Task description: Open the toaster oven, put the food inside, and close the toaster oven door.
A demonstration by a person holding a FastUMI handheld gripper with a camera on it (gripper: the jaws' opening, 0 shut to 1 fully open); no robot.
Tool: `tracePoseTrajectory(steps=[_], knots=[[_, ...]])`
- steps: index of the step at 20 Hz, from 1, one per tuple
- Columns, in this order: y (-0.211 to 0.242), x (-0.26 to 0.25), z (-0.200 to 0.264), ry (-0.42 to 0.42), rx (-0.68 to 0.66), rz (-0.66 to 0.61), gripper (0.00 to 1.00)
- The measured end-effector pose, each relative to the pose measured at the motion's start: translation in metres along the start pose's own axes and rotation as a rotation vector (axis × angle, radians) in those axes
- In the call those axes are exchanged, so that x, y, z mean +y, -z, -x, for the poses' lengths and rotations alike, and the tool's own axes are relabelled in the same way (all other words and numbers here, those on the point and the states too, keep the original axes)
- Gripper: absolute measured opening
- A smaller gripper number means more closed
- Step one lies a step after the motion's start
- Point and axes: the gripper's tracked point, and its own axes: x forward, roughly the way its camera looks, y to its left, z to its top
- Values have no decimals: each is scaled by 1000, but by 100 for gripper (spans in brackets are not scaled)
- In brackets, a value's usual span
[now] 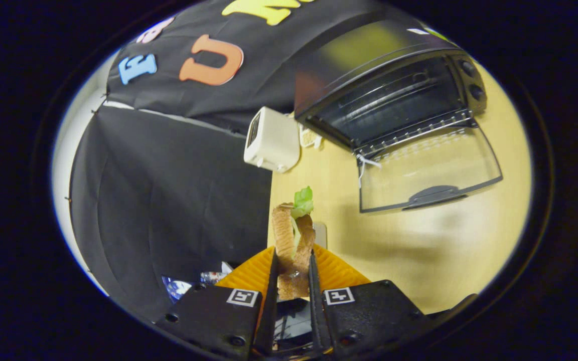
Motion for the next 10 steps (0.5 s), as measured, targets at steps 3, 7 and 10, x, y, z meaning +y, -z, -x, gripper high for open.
tracePoseTrajectory(steps=[3,7,10], knots=[[-37,-23,30,23,-127,-51,35],[-73,-59,53,22,-275,-148,34],[-99,-90,39,-3,-380,-225,34]])
